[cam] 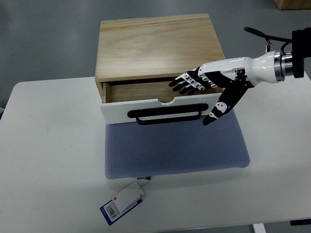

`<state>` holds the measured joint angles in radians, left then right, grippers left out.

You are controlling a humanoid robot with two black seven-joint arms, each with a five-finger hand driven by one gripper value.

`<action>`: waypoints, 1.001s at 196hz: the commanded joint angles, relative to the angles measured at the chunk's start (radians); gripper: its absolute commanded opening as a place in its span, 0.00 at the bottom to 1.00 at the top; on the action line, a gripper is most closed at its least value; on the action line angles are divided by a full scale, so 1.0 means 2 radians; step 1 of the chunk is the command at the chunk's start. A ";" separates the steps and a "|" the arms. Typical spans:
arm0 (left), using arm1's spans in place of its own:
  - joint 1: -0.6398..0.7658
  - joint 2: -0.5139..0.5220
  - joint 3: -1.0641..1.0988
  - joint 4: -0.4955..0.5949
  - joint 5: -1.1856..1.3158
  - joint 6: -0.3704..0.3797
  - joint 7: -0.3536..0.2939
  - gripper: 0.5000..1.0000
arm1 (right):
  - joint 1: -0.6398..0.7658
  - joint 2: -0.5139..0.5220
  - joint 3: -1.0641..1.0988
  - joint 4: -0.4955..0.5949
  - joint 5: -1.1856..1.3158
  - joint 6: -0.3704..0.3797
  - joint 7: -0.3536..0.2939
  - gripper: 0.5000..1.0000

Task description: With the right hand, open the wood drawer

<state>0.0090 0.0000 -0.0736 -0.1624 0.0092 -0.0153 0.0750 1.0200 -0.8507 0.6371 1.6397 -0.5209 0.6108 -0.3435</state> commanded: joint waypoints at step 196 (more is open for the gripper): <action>0.000 0.000 0.000 0.000 0.000 0.000 0.000 1.00 | -0.064 0.220 0.155 -0.593 0.289 -0.105 0.102 0.90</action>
<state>0.0089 0.0000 -0.0737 -0.1628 0.0092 -0.0153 0.0753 0.9107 -0.4366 0.9490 0.4666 -0.0013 0.4335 -0.1453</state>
